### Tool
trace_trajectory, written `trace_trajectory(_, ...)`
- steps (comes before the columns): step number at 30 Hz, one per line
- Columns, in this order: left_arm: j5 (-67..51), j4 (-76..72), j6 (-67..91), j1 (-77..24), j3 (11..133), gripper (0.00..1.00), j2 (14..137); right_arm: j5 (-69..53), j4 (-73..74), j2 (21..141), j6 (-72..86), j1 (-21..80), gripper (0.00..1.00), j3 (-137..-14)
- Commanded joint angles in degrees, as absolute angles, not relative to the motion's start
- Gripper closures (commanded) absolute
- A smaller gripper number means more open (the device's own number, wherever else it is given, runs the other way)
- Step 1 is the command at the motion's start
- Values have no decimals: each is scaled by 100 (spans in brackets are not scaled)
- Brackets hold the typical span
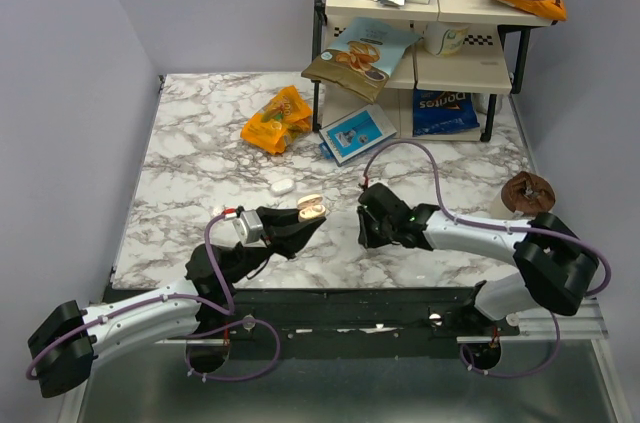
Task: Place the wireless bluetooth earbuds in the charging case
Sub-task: Pick up the earbud from the center of the board.
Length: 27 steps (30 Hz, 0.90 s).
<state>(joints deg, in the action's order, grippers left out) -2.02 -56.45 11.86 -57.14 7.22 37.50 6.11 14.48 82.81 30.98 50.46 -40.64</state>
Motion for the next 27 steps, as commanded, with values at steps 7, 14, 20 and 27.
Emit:
trace_trajectory(7, -44, -5739, 1213, -5783, 642, 100, 3771, 1125, 616, 8085, 3919, 4097, 83, -3665)
trace_trajectory(14, -44, -5652, 1178, -5801, 677, 100, 3727, 967, 510, 8753, 4052, 3841, 63, -4087)
trace_trajectory(20, 105, -5590, 1160, -5810, 633, 100, 3612, 1134, 746, 8745, 3947, 3841, 46, -4218)
trace_trajectory(27, 70, -5625, 1134, -5810, 633, 100, 3674, 1055, 1212, 8771, 3227, 3841, 44, -4534)
